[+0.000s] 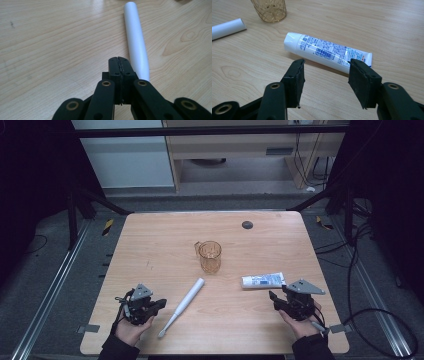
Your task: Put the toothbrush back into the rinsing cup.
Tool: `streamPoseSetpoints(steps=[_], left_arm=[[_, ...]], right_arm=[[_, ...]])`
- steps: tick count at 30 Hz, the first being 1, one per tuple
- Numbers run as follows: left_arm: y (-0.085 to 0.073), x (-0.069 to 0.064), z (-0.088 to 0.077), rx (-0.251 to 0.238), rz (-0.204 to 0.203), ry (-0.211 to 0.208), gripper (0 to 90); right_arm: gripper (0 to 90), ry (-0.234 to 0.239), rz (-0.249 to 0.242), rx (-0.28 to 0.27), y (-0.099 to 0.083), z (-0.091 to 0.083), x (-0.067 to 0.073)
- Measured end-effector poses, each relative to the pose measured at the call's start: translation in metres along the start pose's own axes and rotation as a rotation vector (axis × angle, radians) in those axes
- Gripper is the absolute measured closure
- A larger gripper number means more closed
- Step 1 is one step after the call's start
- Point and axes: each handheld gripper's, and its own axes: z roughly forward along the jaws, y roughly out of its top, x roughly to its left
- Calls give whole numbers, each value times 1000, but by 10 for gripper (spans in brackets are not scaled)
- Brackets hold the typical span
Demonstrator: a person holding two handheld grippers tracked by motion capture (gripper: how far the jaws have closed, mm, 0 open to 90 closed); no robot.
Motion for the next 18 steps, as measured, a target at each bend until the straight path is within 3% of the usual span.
streamPoseSetpoints(steps=[13,18], left_arm=[[-9,-13,9,91,39,-35,896],[-10,-17,10,100,50,-39,896]], right_arm=[[466,6,-2,11,-2,1,1],[463,6,0,13,-2,2,1]])
